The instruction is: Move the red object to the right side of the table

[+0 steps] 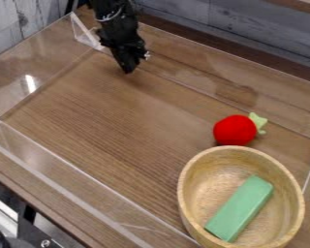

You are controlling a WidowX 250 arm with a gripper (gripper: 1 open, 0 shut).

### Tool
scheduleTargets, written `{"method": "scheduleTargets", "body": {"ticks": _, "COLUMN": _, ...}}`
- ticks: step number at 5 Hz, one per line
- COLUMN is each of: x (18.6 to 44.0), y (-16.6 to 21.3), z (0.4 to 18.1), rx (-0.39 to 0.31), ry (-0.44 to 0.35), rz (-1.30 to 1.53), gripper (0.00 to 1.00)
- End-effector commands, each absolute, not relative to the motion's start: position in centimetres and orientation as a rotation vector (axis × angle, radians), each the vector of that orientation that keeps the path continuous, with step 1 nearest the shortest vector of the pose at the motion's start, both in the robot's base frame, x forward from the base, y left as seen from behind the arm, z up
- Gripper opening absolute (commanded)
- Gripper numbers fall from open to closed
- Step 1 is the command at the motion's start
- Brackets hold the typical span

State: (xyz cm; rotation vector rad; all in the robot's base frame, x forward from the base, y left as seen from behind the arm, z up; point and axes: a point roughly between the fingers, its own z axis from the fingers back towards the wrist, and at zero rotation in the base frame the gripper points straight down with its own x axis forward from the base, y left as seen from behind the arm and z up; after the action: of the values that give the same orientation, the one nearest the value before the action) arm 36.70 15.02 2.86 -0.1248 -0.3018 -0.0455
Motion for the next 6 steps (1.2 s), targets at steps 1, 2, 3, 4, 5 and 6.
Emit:
{"method": "scheduleTargets", "body": {"ticks": 1, "x": 36.9, "y": 15.3, "z": 4.5, "rx": -0.109, "ry": -0.341, "rz": -0.033, "gripper": 0.00}}
{"method": "scheduleTargets", "body": {"ticks": 2, "x": 36.7, "y": 15.2, "z": 4.8, "rx": -0.118, "ry": -0.336, "rz": -0.020, "gripper": 0.00}}
{"method": "scheduleTargets", "body": {"ticks": 3, "x": 36.5, "y": 15.0, "z": 5.1, "rx": -0.126, "ry": -0.334, "rz": -0.009, "gripper": 0.00}}
{"method": "scheduleTargets", "body": {"ticks": 4, "x": 36.2, "y": 14.8, "z": 5.7, "rx": -0.134, "ry": -0.330, "rz": 0.003, "gripper": 0.00}}
{"method": "scheduleTargets", "body": {"ticks": 5, "x": 35.9, "y": 14.4, "z": 6.2, "rx": -0.146, "ry": -0.323, "rz": 0.005, "gripper": 0.00}}
{"method": "scheduleTargets", "body": {"ticks": 6, "x": 35.8, "y": 13.6, "z": 7.3, "rx": -0.159, "ry": -0.325, "rz": 0.001, "gripper": 0.00}}
